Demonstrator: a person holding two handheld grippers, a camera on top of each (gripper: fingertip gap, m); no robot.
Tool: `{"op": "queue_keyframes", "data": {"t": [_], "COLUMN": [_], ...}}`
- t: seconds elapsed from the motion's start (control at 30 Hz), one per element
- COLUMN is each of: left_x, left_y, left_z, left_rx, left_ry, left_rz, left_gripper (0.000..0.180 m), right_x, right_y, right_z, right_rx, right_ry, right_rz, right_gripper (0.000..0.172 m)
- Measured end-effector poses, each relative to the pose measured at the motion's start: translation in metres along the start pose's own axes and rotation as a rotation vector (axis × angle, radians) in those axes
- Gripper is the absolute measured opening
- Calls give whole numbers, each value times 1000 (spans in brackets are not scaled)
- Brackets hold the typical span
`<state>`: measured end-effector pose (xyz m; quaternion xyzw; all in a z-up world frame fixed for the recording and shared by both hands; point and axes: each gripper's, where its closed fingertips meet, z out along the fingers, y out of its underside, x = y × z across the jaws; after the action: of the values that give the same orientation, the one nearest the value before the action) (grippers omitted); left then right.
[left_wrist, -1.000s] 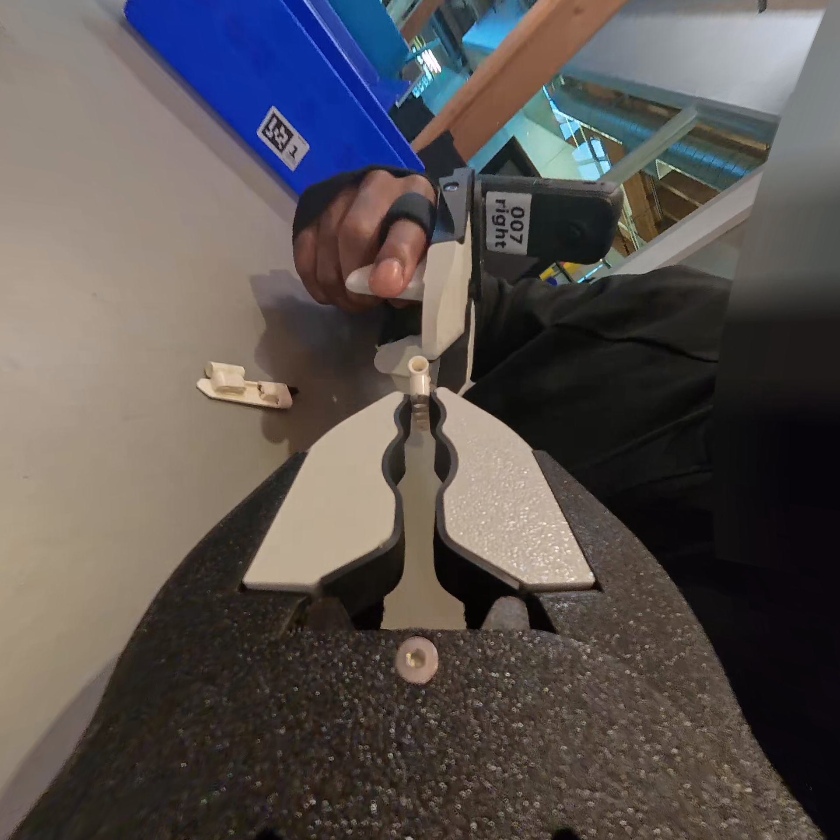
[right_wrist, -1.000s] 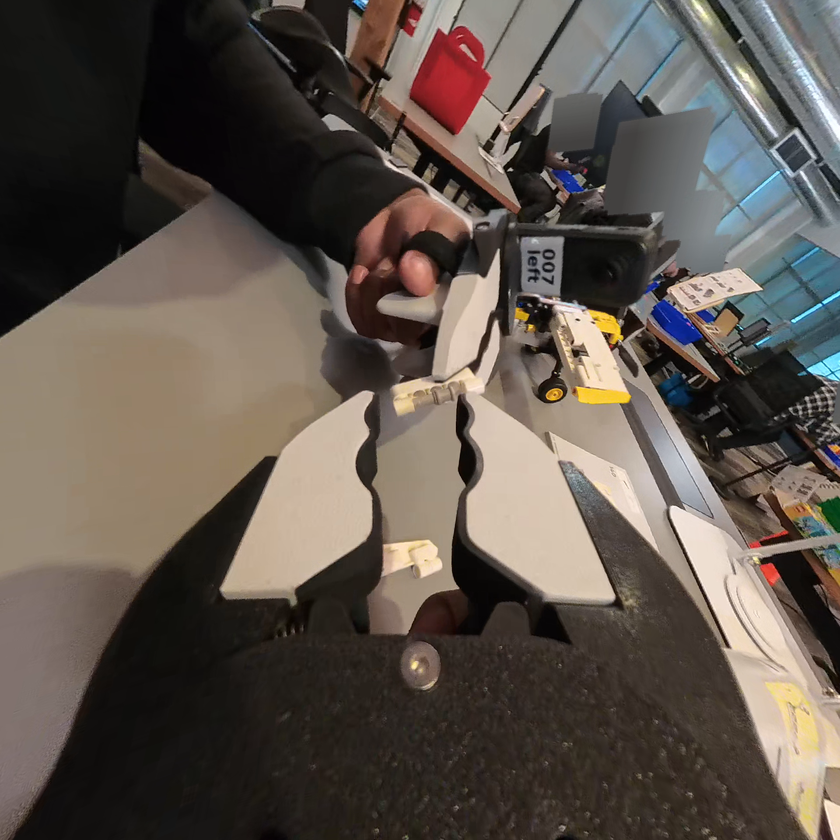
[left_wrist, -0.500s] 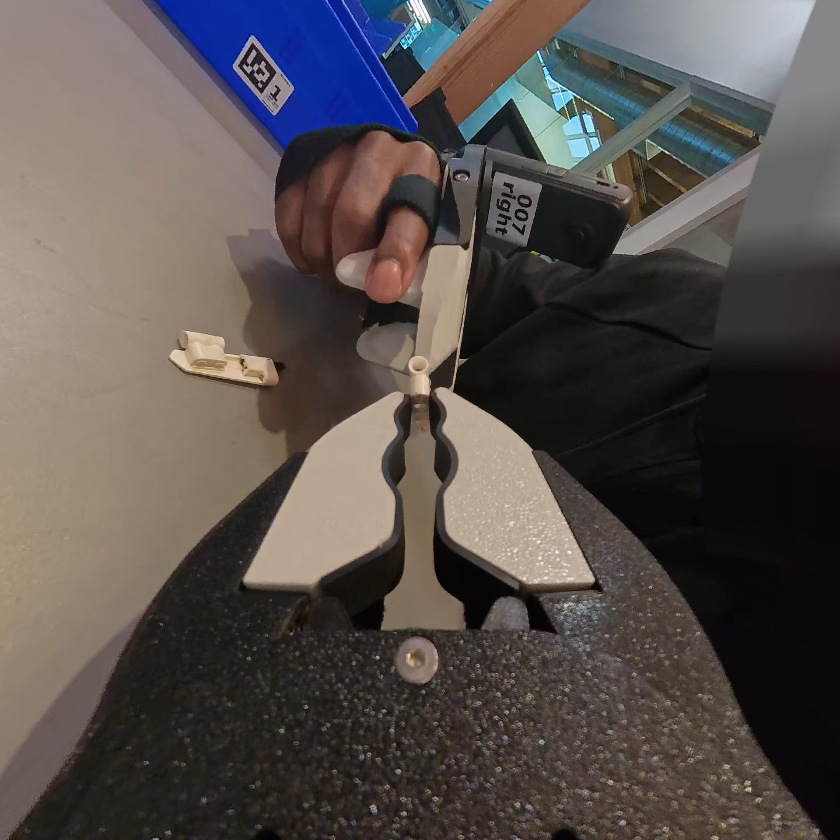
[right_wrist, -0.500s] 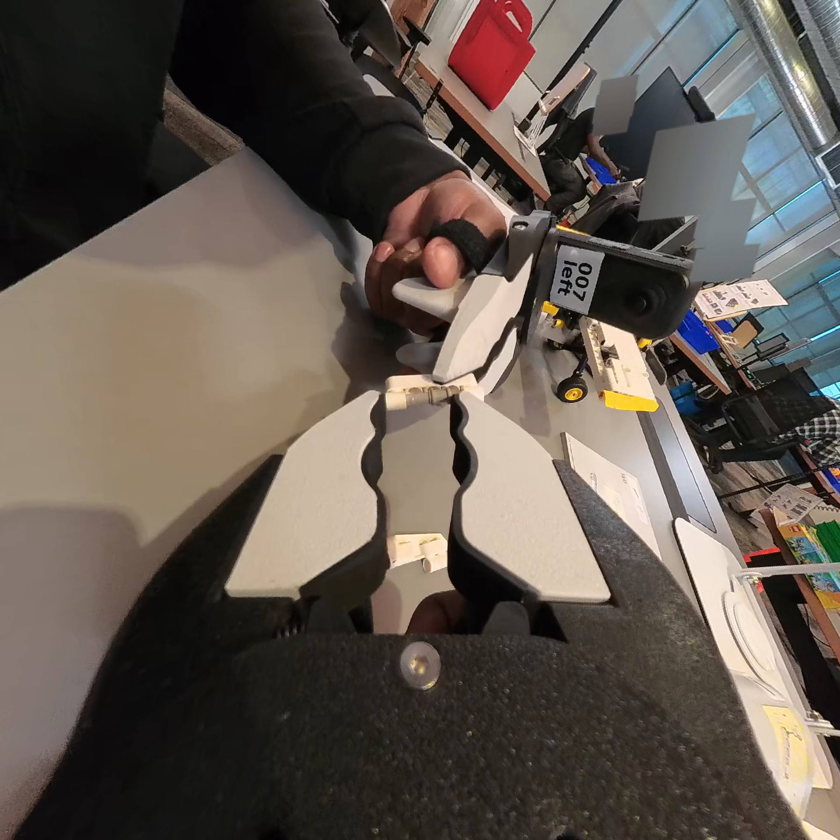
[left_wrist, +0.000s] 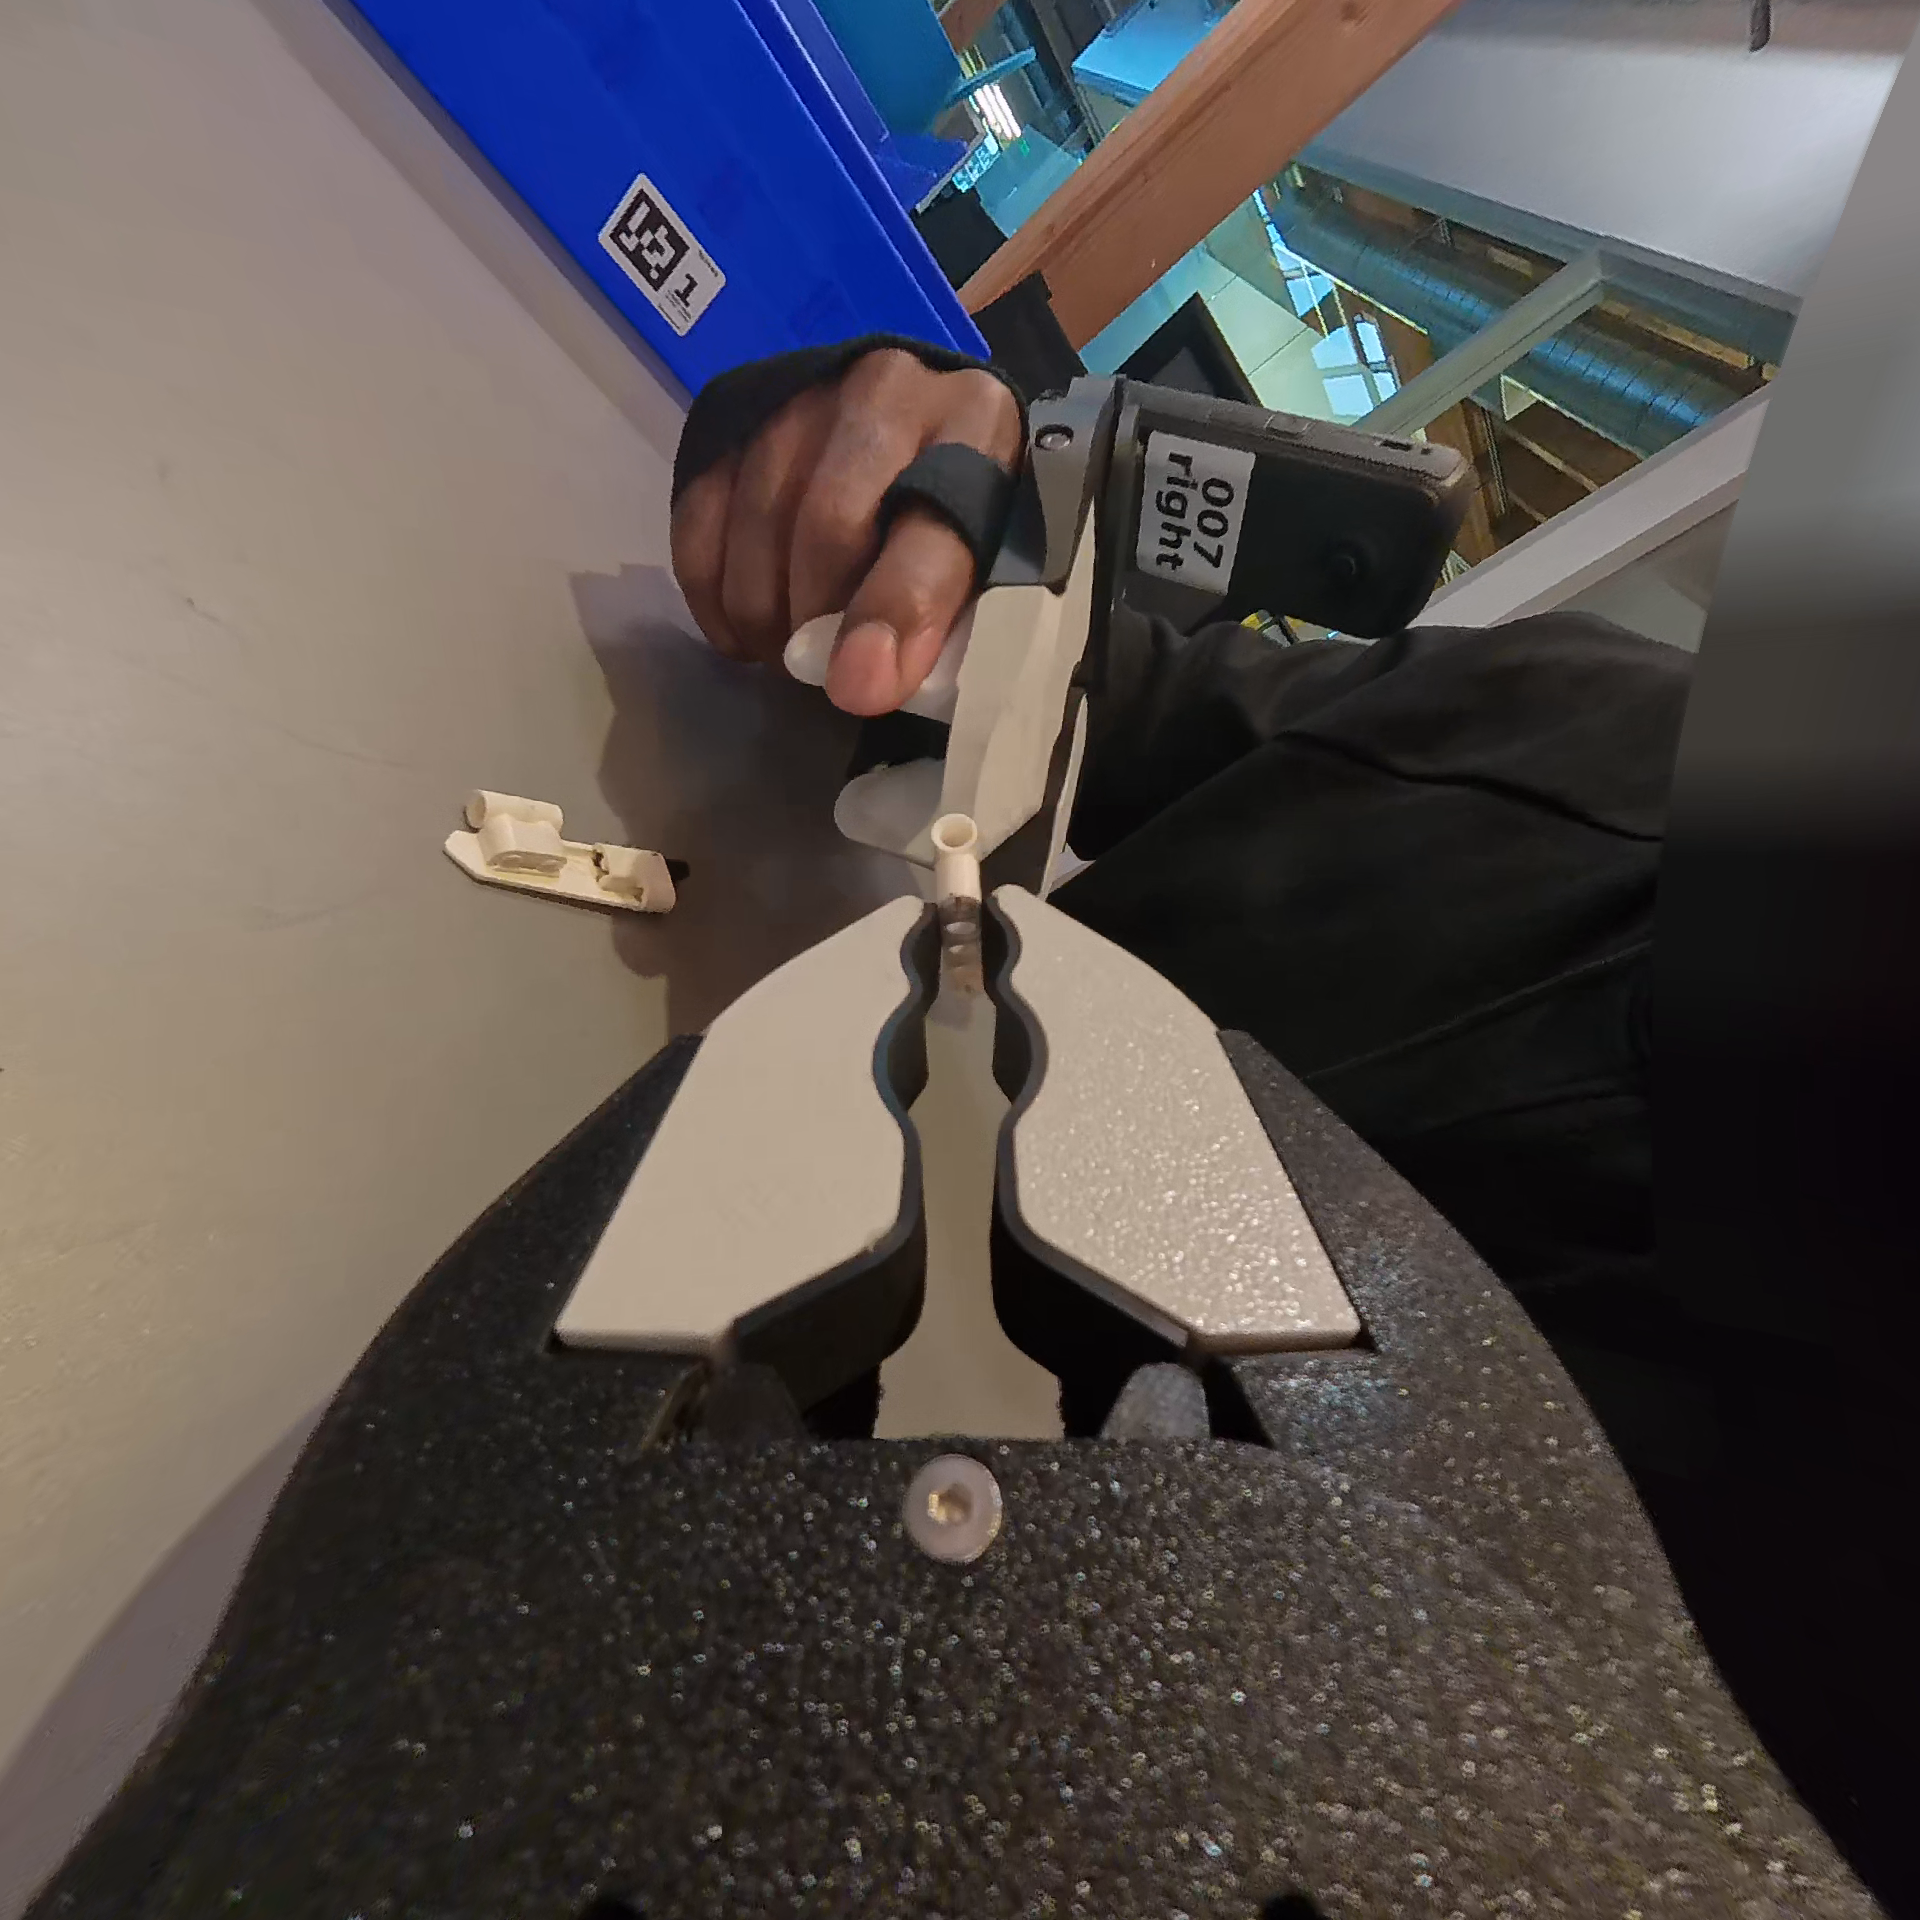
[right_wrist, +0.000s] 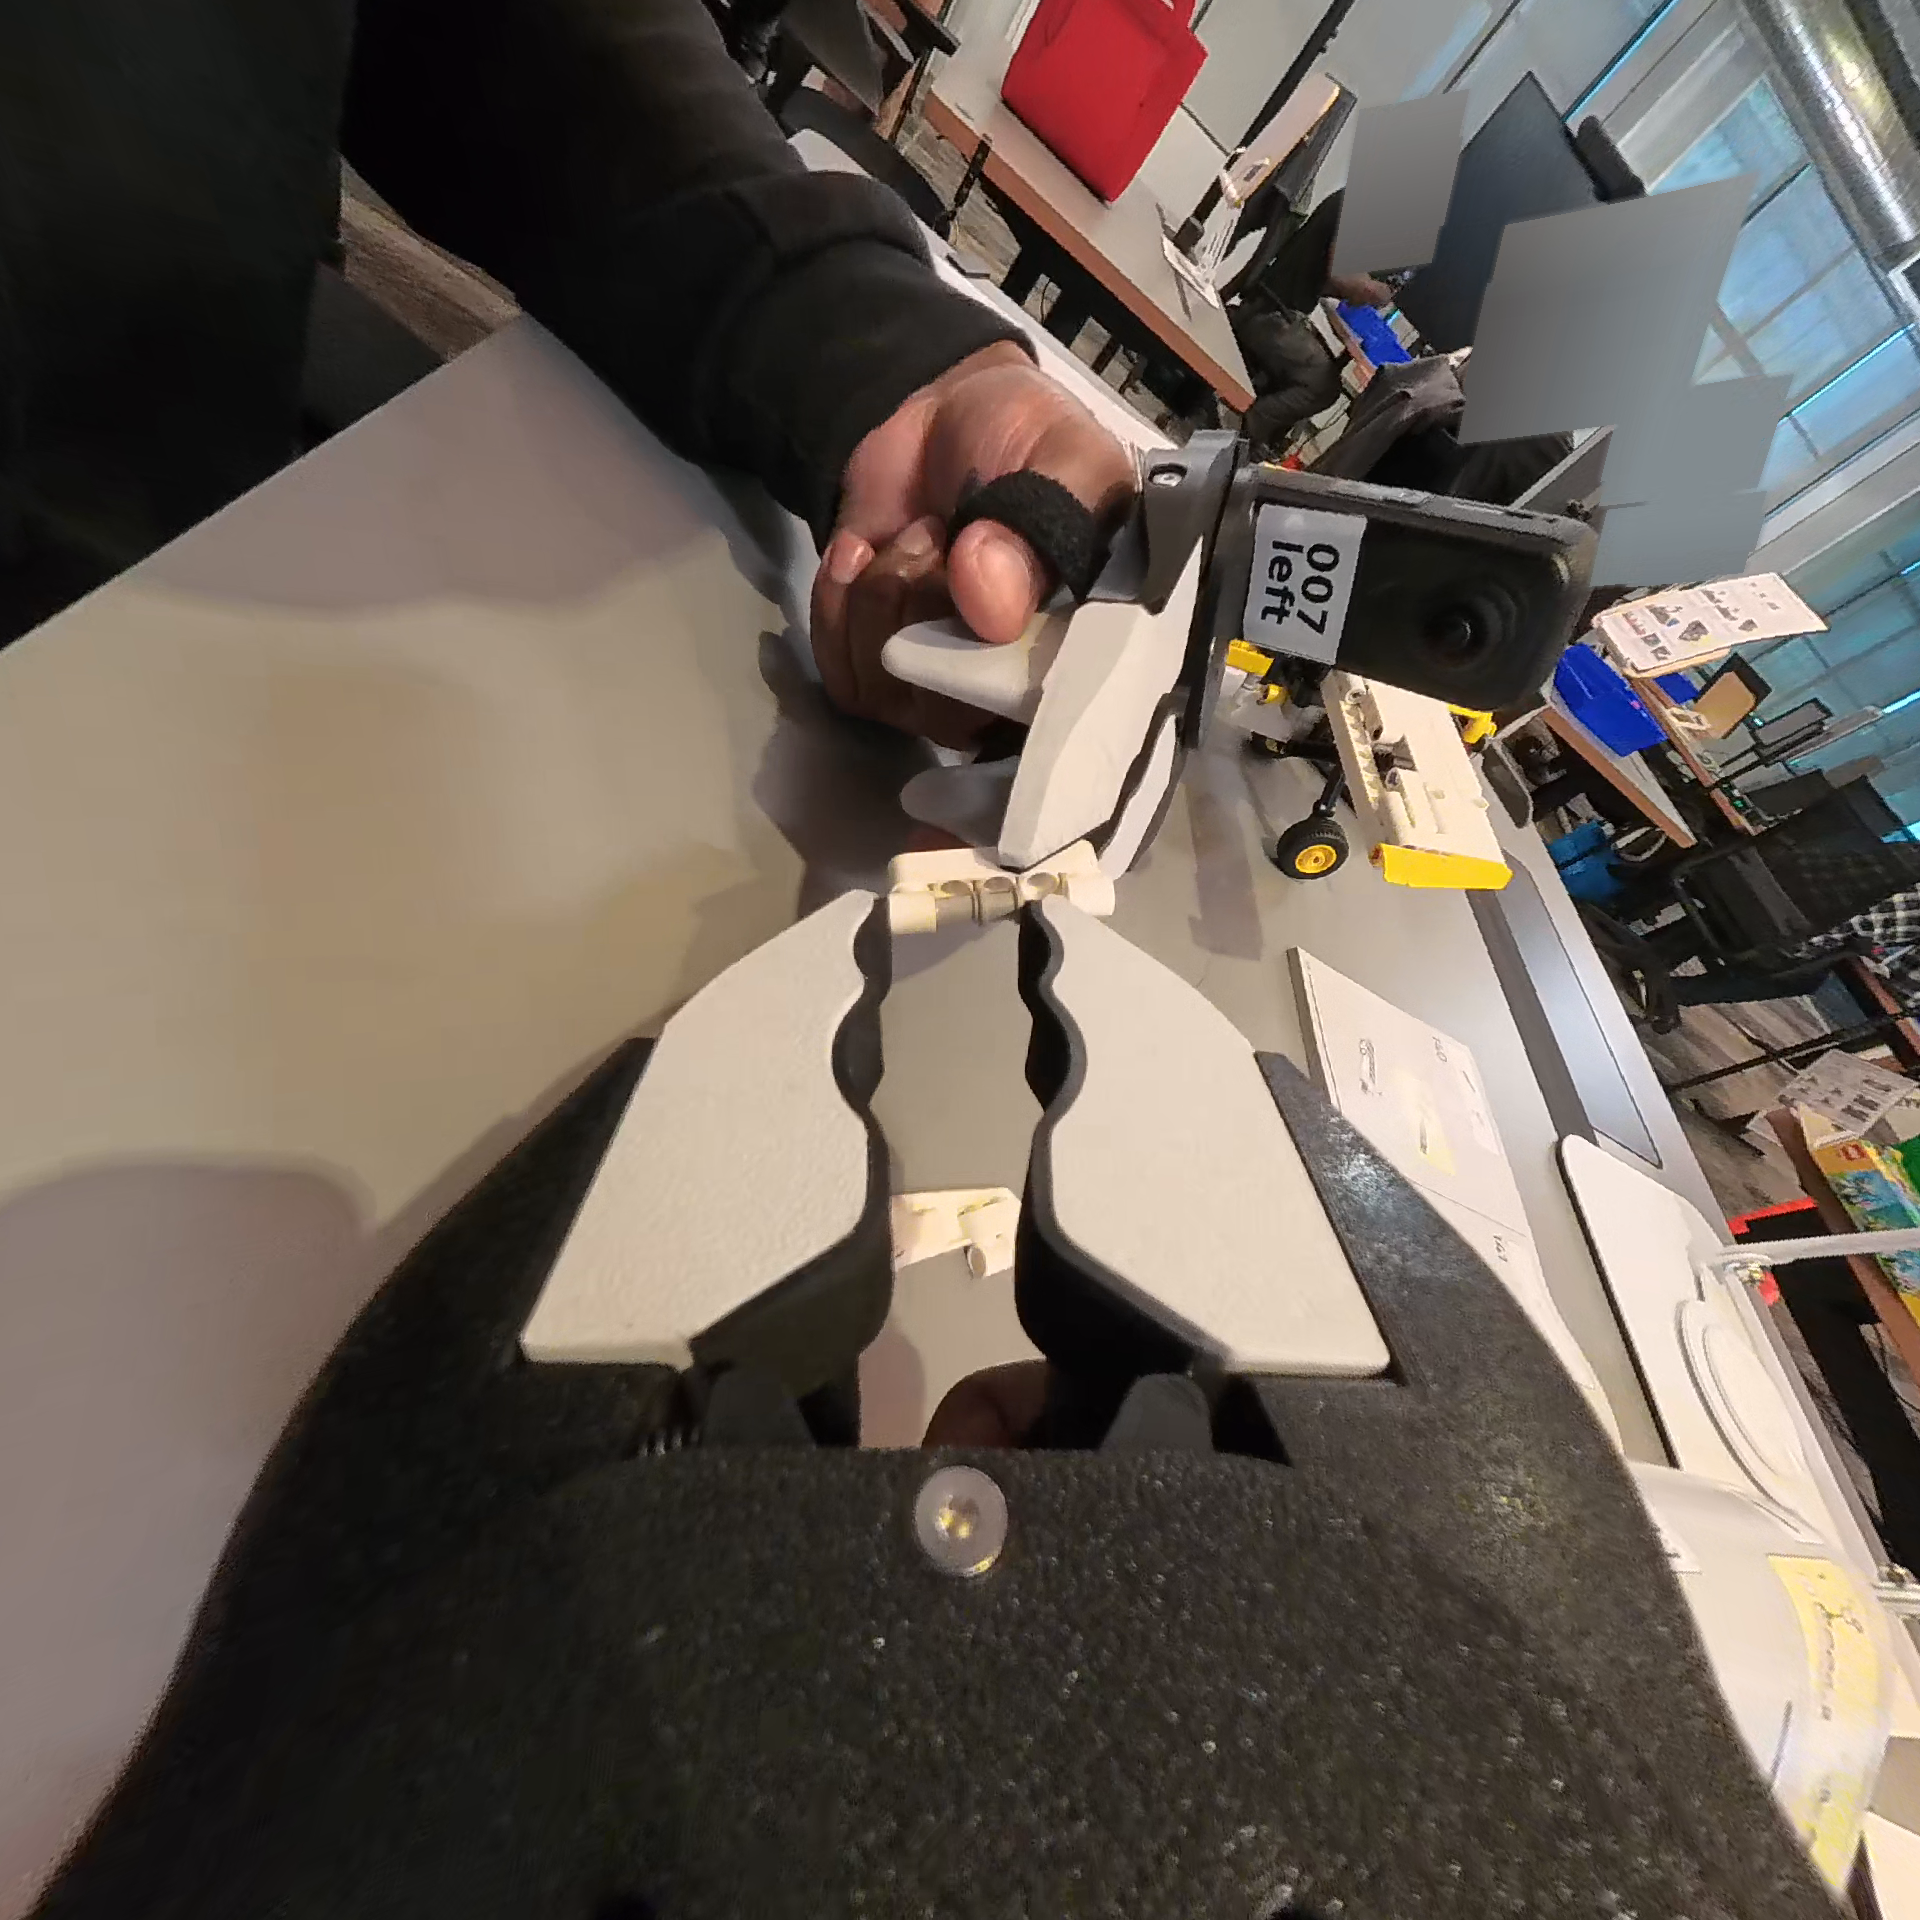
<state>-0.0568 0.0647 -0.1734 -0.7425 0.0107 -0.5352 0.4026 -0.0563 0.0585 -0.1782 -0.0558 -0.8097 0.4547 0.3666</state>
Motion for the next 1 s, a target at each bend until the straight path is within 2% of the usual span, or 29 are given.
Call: {"op": "queue_keyframes", "data": {"t": [0.2,1.0], "left_x": [0,-5], "left_y": [0,0], "left_z": [0,1], "left_rx": [2,-1], "left_ry": [6,-28], "left_rz": [-3,-16], "left_gripper": [7,7], "right_x": [-2,-7], "right_y": [-1,5], "right_z": [-1,2], "right_rx": [-3,-32], "right_ry": [-25,-45], "right_rz": [34,2], "right_gripper": [28,14]}}
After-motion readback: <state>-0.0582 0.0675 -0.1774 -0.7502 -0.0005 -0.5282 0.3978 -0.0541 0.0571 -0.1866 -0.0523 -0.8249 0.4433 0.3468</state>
